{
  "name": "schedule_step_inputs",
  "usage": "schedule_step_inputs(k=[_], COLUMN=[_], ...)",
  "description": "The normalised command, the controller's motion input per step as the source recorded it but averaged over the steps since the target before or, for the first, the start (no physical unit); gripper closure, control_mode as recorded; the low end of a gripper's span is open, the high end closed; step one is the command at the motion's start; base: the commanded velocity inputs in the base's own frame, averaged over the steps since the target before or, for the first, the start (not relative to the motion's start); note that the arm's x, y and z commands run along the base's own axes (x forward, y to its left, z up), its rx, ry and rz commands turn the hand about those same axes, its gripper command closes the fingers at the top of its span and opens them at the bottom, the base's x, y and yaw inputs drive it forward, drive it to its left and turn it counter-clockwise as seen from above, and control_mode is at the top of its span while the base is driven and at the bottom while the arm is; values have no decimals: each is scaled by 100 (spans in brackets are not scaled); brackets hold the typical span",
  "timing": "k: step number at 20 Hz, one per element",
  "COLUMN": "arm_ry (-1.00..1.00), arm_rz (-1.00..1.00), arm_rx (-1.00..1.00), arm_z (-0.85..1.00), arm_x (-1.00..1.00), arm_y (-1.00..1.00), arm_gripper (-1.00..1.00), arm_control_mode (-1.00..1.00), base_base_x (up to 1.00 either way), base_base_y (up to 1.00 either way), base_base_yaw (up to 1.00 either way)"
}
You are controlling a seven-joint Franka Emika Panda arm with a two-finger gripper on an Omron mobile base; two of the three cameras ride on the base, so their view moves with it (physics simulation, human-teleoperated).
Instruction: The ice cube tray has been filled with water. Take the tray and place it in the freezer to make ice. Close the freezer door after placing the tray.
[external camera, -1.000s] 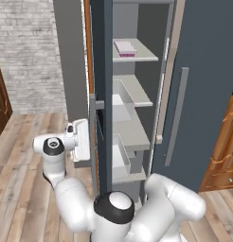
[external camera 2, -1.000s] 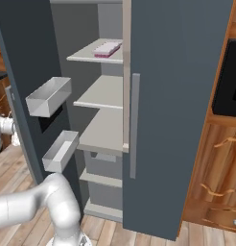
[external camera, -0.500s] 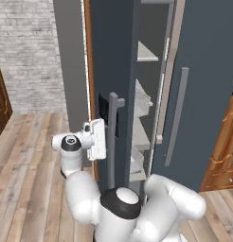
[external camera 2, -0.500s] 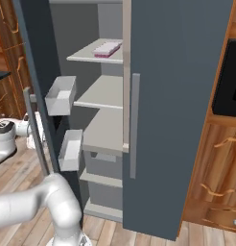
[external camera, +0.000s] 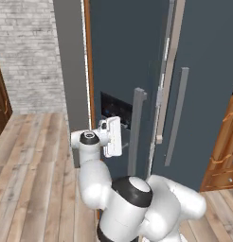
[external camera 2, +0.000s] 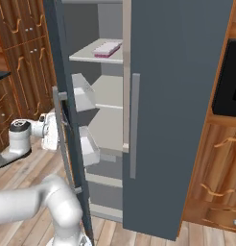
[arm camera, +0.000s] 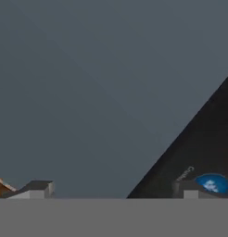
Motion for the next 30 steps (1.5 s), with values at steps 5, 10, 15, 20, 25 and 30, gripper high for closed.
schedule_step_inputs(k=[5, 10, 15, 20, 25, 30], arm_ry=[0, 0, 7, 16, 15, 13], arm_rz=[1, 3, 4, 12, 23, 26], arm_rx=[0, 0, 5, 7, 6, 5], arm_z=[0, 0, 0, 0, 0, 0], arm_x=[8, 7, 33, 57, 52, 46], arm_y=[-68, -73, -84, -61, -44, -47], arm_gripper=[-100, -100, -100, -100, -100, -100], arm_control_mode=[-100, -100, -100, -100, -100, -100], base_base_x=[0, 0, 0, 0, 0, 0], base_base_y=[0, 0, 0, 0, 0, 0], base_base_yaw=[0, 0, 0, 0, 0, 0])
